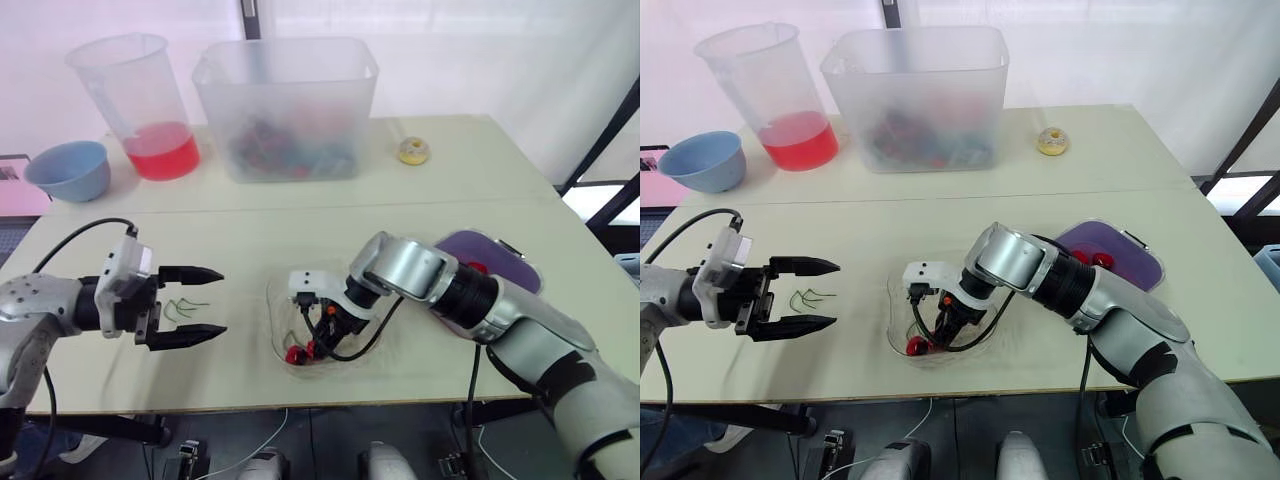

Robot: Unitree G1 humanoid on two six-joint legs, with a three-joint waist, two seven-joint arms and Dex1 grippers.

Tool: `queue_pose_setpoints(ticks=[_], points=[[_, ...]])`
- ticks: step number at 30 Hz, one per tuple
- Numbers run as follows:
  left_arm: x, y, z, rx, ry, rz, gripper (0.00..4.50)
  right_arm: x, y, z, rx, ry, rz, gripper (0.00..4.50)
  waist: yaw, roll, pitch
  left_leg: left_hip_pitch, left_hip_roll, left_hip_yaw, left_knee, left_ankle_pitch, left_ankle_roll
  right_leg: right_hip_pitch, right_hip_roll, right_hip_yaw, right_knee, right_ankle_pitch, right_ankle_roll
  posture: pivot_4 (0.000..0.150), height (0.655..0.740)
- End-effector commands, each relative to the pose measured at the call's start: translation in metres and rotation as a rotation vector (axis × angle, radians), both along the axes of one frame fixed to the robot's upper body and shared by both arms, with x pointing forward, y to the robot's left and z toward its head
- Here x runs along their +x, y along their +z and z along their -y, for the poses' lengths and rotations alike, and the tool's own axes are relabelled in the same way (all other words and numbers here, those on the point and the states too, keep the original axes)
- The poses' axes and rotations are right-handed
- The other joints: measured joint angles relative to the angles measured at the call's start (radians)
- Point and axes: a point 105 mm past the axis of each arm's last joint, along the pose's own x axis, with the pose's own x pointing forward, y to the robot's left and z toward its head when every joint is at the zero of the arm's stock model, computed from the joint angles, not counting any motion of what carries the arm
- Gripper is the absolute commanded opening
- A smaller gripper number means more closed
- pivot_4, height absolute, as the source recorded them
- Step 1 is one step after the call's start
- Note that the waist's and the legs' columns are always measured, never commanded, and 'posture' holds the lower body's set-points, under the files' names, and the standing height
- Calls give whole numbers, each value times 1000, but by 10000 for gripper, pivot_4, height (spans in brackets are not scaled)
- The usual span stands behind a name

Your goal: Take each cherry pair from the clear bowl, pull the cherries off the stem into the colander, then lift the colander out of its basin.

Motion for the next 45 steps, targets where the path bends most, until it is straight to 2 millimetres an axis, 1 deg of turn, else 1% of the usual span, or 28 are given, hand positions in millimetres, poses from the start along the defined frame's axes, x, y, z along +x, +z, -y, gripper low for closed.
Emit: queue_pose_setpoints(ticks=[1, 6, 9, 12, 15, 18, 22, 23, 24, 27, 29, 31, 32, 34, 36, 40, 43, 45], points=[[-2, 9, 0, 16, -2, 43, 45000, -3, 4, -3, 11, 47, 12, 5553, 0, 0, 0, 0, 0, 0, 0, 0, 0, 0, 0, 0, 0, 0, 0, 1500, 7400], [-1, 10, -1, 12, 3, 46, 45000, 2, 14, -2, 32, 56, 42, 5553, 0, 0, 0, 0, 0, 0, 0, 0, 0, 0, 0, 0, 0, 0, 0, 1500, 7400], [3, 15, 0, -34, 19, 51, 45000, 7, 30, 3, 56, 71, 104, 5553, 3, 0, 0, 0, 0, 0, 0, 0, 0, 0, 0, 0, 0, 0, 0, 1500, 7400], [5, 24, 2, -102, 29, 48, 45000, 11, 52, 9, 94, 74, 180, 5553, 3, 0, 0, 0, -1, 0, 0, 0, 0, 0, -1, 0, 0, 0, 0, 1500, 7400], [11, 35, 4, -183, 47, 49, 45000, 12, 74, 17, 144, 84, 271, 5553, 2, 0, 0, 0, 0, 0, 0, 0, 0, 0, 0, 0, 0, 0, 0, 1500, 7400], [20, 58, 4, -347, 91, 55, 45000, 7, 103, 26, 243, 80, 329, 5553, 3, 0, 0, 0, 0, 0, 0, 0, 0, 0, 0, 0, 0, 0, 0, 1500, 7400], [26, 73, 2, -453, 121, 36, 45000, 13, 146, 39, 400, -25, 463, 5553, 2, 0, 0, 0, 0, 0, 0, 0, 0, 0, 0, 0, 0, 0, 0, 1500, 7400], [30, 76, 2, -468, 132, 31, 45000, 13, 158, 40, 472, -32, 515, 5553, 2, 0, 0, 0, 0, 1, 0, 0, 0, 0, 0, 0, 0, 0, 0, 1500, 7400], [34, 79, 1, -482, 146, 28, 45000, 14, 171, 42, 540, -40, 592, 5553, 2, 0, 0, 0, 0, 1, 0, 0, 0, 0, 0, 0, 0, 0, 0, 1500, 7400], [46, 84, 2, -517, 175, -10, 45000, 15, 197, 52, 670, -74, 786, 5553, 4, 0, 0, 0, 0, 1, 0, 0, 0, 1, 0, 0, 0, 0, 0, 1500, 7400], [60, 92, 1, -559, 224, -5, 45000, 12, 210, 57, 746, -91, 848, 5553, 5, 0, 0, 0, -1, 1, 0, 0, 0, 1, -1, 0, 0, 0, 0, 1500, 7400], [75, 108, 1, -626, 280, 46, 45000, 6, 221, 58, 809, -88, 895, 5553, 7, -1, 0, 0, -2, 1, 1, 0, 0, 1, -1, 0, 1, 0, 0, 1500, 7400], [81, 116, 2, -672, 293, 40, 45000, 5, 222, 58, 818, -96, 902, 5553, 7, -1, 0, 0, -3, 1, 1, 0, 0, 2, -1, 0, 1, 0, 0, 1500, 7400], [88, 131, 8, -745, 268, 7, 45000, 5, 216, 58, 776, -85, 949, 5553, 4, -2, -1, 0, -4, 1, 1, 0, 0, 2, -1, -1, 1, 0, 0, 1500, 7400], [87, 141, 19, -770, 201, -51, 45000, 12, 203, 57, 713, -114, 940, 5553, 1, -2, -1, 0, -4, 1, 1, 0, 0, 2, -1, -1, 3, 0, 0, 1500, 7400], [80, 140, 43, -709, 86, -176, 45000, 19, 189, 55, 644, -85, 1027, 5553, -4, -2, -1, 0, -4, 2, 1, 0, 0, -1, -1, 0, 7, 0, 0, 1500, 7400], [71, 138, 58, -661, 5, -221, 45000, 22, 180, 55, 587, -59, 1056, 5553, -2, -2, -1, 0, -4, 2, 1, 0, 0, -2, -1, 0, 9, 0, 0, 1500, 7400], [70, 132, 67, -600, -6, -231, 45000, 24, 176, 55, 548, -29, 1082, 5553, 0, -2, -1, 0, -4, 2, 1, 0, 0, -2, -1, 0, 9, 0, 0, 1500, 7400]])
